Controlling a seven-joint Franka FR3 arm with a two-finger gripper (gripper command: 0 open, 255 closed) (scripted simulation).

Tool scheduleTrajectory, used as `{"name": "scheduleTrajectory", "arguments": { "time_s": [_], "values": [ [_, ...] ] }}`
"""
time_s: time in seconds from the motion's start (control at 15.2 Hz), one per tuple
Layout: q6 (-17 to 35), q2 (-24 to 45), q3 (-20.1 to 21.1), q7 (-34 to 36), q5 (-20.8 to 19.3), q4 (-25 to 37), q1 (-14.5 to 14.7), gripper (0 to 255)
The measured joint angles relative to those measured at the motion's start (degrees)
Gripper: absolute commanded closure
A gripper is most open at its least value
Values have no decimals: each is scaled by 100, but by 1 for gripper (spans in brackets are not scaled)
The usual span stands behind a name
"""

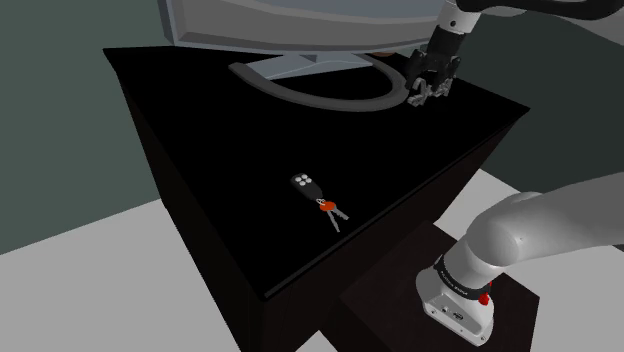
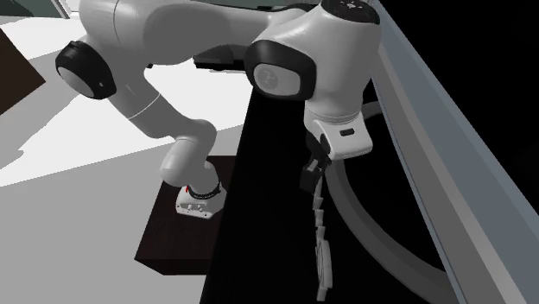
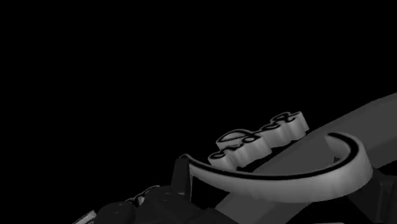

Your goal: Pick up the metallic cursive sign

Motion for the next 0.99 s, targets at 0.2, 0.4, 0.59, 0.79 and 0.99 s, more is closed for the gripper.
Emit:
{"name": "scheduleTrajectory", "arguments": {
  "time_s": [0.2,0.4,0.59,0.79,0.99],
  "values": [
    [-85,362,-237,20,-93,439,-198,0],
    [-98,534,-376,50,-145,620,-319,0],
    [95,499,-389,82,-165,390,-339,0],
    [327,488,-410,83,-179,146,-351,0],
    [416,475,-408,95,-182,47,-351,255]
  ]
}}
